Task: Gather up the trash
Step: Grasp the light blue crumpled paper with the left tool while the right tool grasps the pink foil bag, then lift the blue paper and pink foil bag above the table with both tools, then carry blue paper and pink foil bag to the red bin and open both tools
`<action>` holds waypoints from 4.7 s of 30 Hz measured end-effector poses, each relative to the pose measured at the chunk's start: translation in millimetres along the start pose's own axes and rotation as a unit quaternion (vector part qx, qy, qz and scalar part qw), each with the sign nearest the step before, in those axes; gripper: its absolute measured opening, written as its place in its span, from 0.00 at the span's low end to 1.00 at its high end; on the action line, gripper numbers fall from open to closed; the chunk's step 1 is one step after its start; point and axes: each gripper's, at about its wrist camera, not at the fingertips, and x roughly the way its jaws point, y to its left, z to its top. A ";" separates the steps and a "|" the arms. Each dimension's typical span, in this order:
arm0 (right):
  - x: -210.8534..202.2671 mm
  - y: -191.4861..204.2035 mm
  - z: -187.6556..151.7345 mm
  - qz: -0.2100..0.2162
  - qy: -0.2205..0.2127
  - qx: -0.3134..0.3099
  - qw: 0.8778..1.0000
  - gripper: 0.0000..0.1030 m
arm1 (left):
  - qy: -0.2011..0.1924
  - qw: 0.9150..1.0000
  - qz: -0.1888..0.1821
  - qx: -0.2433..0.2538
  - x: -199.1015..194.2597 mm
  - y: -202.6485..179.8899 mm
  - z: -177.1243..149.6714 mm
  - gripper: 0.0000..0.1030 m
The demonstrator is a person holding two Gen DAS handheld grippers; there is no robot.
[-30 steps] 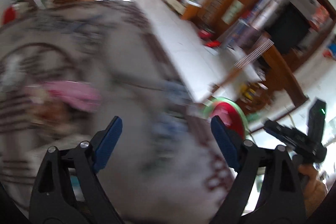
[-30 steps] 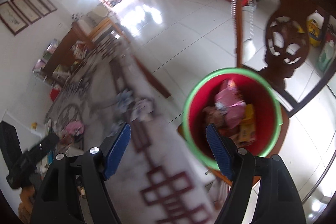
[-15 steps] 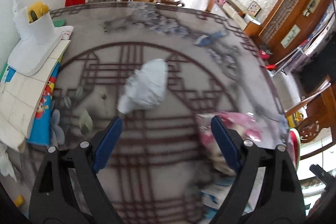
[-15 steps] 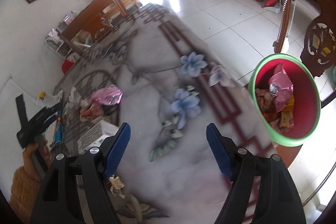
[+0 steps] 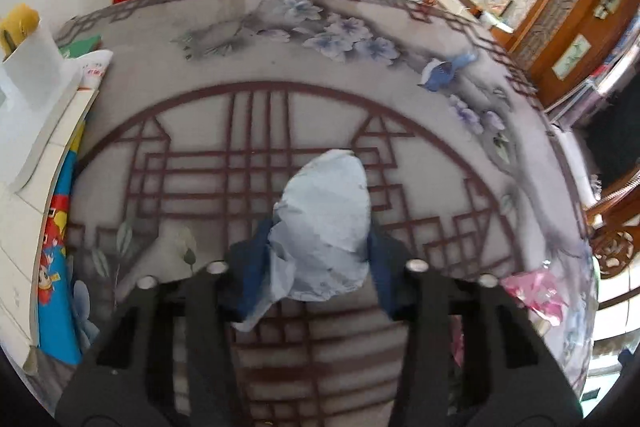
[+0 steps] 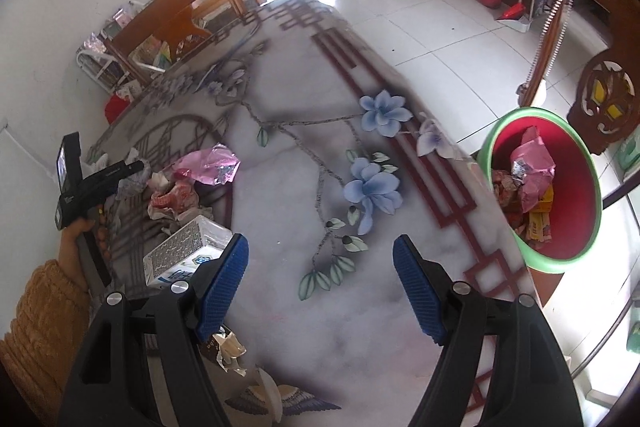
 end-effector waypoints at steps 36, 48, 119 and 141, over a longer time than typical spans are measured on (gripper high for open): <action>161.3 171.2 78.2 0.070 0.124 -0.284 0.948 0.19 | 0.018 0.994 -0.086 -0.067 -56.6 3.0 -116.9 0.49; 65.2 135.6 65.9 0.100 0.034 -0.201 0.974 0.19 | -0.002 0.995 -0.092 -0.040 -80.2 -14.7 -114.8 0.40; -68.2 -74.9 -44.2 0.066 -0.064 0.026 0.995 0.20 | -0.014 0.972 -0.201 0.120 -160.0 -214.8 -166.1 0.42; -78.7 -123.5 -17.9 0.057 -0.077 0.038 0.995 0.20 | -0.014 0.967 -0.218 0.130 -151.9 -265.8 -159.0 0.42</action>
